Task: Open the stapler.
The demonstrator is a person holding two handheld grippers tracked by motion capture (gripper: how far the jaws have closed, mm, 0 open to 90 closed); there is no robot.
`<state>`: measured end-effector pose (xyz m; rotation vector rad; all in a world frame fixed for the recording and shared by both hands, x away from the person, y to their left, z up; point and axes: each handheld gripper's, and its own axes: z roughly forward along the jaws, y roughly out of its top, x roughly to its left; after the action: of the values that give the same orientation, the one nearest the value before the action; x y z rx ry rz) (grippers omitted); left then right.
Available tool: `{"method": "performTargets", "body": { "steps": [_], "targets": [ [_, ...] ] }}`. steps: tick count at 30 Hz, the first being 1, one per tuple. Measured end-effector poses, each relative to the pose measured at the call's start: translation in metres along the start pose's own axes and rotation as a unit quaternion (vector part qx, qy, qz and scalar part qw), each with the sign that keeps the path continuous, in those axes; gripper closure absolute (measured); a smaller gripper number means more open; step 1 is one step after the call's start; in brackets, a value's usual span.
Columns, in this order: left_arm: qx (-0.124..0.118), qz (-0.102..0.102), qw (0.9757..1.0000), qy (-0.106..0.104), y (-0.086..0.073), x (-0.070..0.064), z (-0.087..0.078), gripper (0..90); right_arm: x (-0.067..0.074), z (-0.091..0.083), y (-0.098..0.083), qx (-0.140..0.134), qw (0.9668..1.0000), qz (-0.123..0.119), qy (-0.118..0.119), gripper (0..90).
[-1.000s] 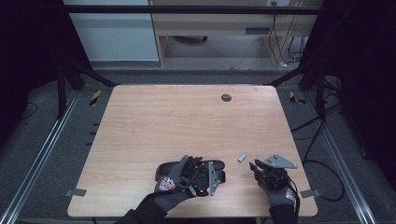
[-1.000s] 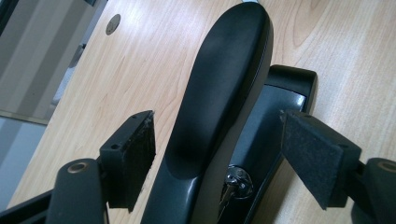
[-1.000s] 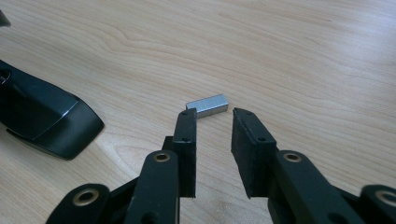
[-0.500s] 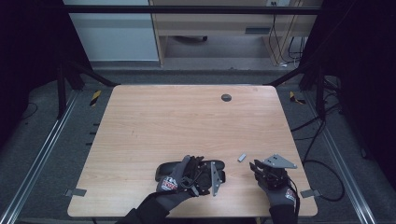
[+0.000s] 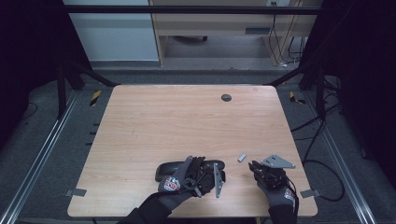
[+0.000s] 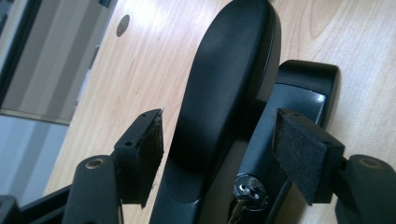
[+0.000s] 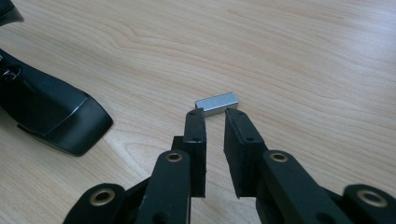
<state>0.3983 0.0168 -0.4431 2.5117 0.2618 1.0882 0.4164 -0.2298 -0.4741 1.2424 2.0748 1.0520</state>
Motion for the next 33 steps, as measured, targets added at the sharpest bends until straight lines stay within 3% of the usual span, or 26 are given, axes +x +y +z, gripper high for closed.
{"method": "performTargets", "body": {
  "steps": [9, 19, 24, 33],
  "targets": [
    [0.006, 0.013, 0.9996, 0.023, 0.000, -0.003, 0.001, 39.6, 0.005, 0.002, 0.001, 0.003, 0.9999, 0.000, 0.014, 82.5],
    [0.000, 0.013, 0.9993, 0.036, -0.001, -0.004, 0.001, 46.9, 0.013, 0.004, 0.002, 0.004, 0.9995, 0.000, 0.031, 85.7],
    [0.001, 0.020, 0.9991, 0.037, -0.001, -0.005, 0.001, 49.7, 0.021, 0.006, 0.003, 0.006, 0.9988, 0.004, 0.048, 90.0],
    [0.003, 0.024, 0.9988, 0.042, 0.000, -0.006, 0.001, 50.4, 0.036, 0.014, 0.006, -0.003, 0.9962, 0.009, 0.086, 90.0]
  ]
}}
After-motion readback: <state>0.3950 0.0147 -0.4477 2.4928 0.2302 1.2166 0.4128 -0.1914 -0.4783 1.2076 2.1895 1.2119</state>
